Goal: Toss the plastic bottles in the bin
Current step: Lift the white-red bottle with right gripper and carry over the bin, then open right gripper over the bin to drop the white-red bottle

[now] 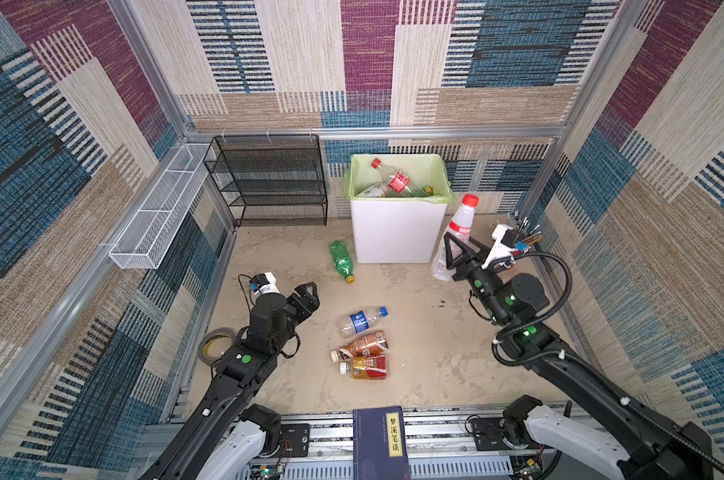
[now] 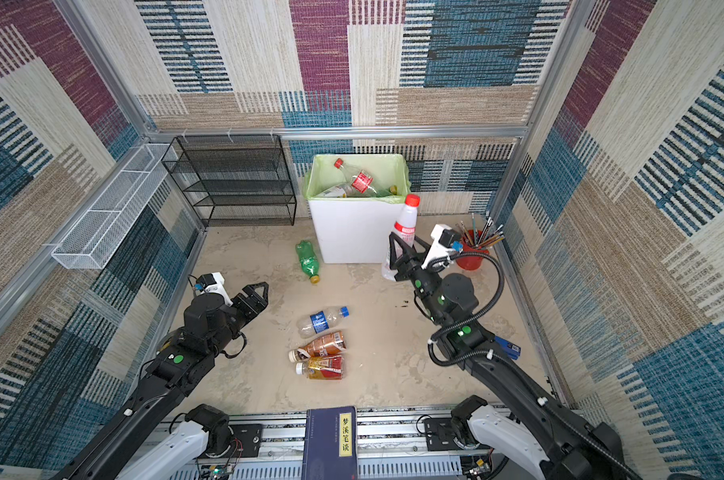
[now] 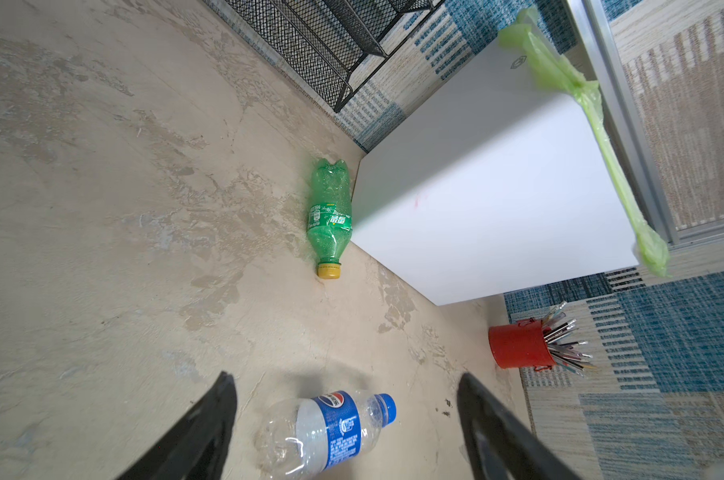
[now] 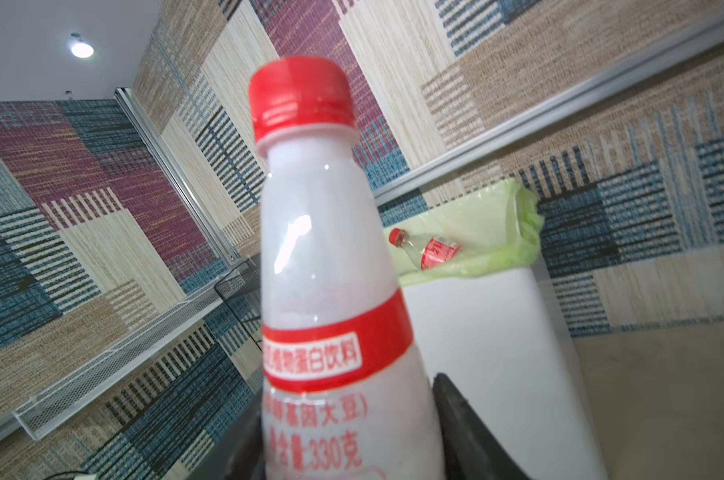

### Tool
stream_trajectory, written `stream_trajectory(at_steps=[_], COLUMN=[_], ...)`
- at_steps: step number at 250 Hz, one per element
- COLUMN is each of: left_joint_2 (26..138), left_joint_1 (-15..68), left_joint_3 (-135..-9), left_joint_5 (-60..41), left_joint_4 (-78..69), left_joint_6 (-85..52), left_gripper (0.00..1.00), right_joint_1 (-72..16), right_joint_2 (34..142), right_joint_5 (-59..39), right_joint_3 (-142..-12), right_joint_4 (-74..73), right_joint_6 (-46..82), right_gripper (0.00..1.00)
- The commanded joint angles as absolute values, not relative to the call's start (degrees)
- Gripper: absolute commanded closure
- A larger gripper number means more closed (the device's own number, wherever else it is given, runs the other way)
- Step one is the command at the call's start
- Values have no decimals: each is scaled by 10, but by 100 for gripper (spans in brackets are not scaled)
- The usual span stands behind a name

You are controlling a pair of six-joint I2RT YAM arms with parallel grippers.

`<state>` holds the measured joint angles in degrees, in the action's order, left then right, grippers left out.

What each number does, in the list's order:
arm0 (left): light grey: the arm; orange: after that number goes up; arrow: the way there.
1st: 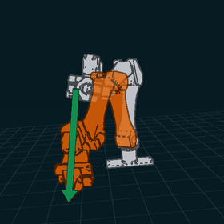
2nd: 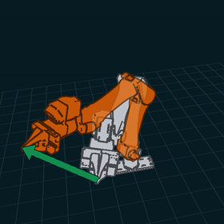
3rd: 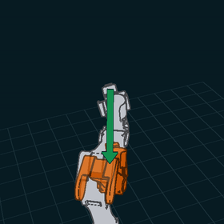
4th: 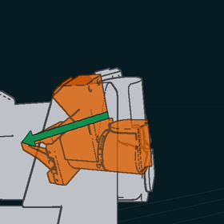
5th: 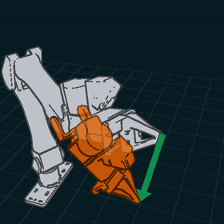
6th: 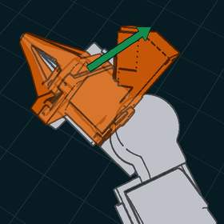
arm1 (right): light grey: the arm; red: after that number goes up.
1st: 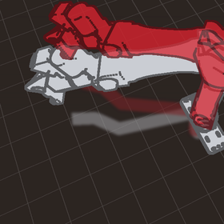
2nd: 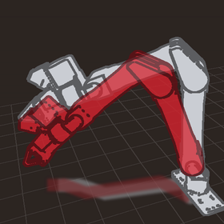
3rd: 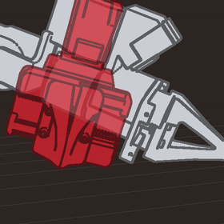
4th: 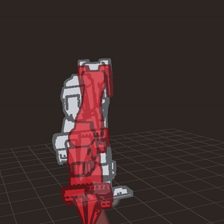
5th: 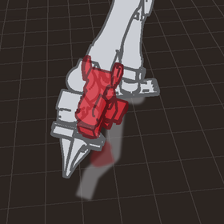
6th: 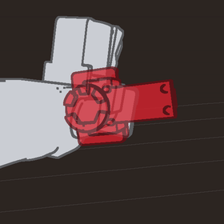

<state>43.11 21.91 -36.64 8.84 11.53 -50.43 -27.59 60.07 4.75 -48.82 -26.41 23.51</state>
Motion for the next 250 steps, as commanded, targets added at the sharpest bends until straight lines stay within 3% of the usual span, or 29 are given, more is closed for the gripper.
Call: stream_trajectory(at_steps=[1, 27, 77, 85, 129, 176, 220, 250], left_joint_2=[427, 426, 410, 404, 385, 386, 402, 411], left_joint_1=[219, 219, 219, 219, 219, 219, 219, 218], left_joint_3=[-377, -380, -383, -381, -370, -360, -349, -348], left_joint_5=[98, 103, 125, 130, 152, 155, 147, 143], left_joint_4=[119, 117, 116, 117, 121, 117, 100, 93], left_joint_6=[-488, -488, -486, -486, -486, -492, -500, -503], left_gripper=[16, 16, 16, 16, 15, 15, 15, 15], right_joint_1=[-245, -207, -196, -192, -191, -177, -176, -174], right_joint_2=[725, 925, 1296, 1277, 1107, 1052, 916, 872], right_joint_5=[-22, -59, -50, -57, -46, -51, -26, -25], right_joint_3=[-657, -973, -1707, -1676, -1421, -1397, -1138, -1058], right_joint_4=[-297, -189, 76, 54, -91, 55, 14, 46], right_joint_6=[192, 204, 230, 242, 193, 141, 121, 121], right_gripper=[41, 36, 8, 0, 1, 0, 0, 1])
